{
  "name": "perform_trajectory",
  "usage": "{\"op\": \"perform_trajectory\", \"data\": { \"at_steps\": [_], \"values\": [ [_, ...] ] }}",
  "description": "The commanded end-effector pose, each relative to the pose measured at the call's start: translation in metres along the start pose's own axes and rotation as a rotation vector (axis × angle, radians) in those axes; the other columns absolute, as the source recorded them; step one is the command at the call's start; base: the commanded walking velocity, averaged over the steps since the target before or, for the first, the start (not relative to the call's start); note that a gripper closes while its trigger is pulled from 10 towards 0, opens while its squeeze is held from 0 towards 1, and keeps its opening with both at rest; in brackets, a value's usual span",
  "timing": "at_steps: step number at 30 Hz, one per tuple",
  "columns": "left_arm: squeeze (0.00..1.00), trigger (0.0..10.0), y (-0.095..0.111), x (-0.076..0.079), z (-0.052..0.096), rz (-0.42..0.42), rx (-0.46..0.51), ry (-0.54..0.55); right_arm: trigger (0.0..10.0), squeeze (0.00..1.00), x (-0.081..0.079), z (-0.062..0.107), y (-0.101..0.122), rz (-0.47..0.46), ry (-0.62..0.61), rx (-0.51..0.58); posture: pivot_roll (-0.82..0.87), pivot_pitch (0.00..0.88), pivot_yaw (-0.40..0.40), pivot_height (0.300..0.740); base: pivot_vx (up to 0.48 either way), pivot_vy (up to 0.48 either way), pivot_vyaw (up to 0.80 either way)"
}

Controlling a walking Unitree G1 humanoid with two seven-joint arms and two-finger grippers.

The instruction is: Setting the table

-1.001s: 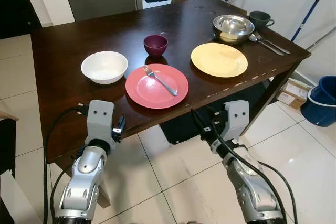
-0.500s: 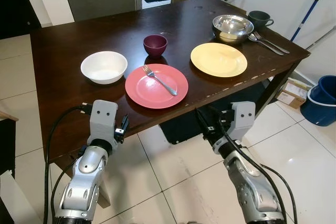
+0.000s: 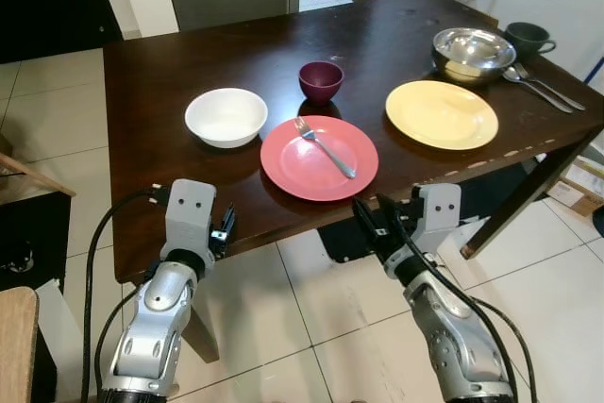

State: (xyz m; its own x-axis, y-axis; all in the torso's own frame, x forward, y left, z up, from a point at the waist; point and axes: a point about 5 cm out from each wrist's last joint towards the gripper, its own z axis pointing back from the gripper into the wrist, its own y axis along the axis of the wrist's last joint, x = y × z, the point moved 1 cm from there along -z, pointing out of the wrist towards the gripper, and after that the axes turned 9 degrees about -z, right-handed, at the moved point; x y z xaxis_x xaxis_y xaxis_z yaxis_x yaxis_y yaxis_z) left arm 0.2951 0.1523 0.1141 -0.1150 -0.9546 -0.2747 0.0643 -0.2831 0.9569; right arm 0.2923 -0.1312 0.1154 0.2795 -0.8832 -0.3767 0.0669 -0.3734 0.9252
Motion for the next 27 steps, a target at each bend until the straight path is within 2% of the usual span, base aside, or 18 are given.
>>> {"op": "perform_trajectory", "data": {
  "at_steps": [1,15,27],
  "values": [
    [0.00,10.0,-0.0047,0.0000,0.0014,-0.009,-0.016,-0.004,10.0,0.00,-0.0013,0.0004,-0.0018,-0.013,0.001,-0.008,-0.08,0.009,0.038,0.740,0.000,0.000,0.79],
    [0.00,10.0,-0.0048,0.0011,0.0006,-0.011,-0.019,-0.009,10.0,0.00,-0.0006,0.0010,-0.0014,-0.013,-0.001,-0.007,-0.09,0.010,0.041,0.740,0.000,0.000,0.79],
    [0.00,10.0,-0.0040,0.0043,-0.0014,-0.019,-0.013,-0.031,10.0,0.00,0.0032,0.0012,0.0007,-0.017,-0.023,0.005,-0.09,0.010,0.045,0.740,0.000,0.000,0.00]
  ]
}}
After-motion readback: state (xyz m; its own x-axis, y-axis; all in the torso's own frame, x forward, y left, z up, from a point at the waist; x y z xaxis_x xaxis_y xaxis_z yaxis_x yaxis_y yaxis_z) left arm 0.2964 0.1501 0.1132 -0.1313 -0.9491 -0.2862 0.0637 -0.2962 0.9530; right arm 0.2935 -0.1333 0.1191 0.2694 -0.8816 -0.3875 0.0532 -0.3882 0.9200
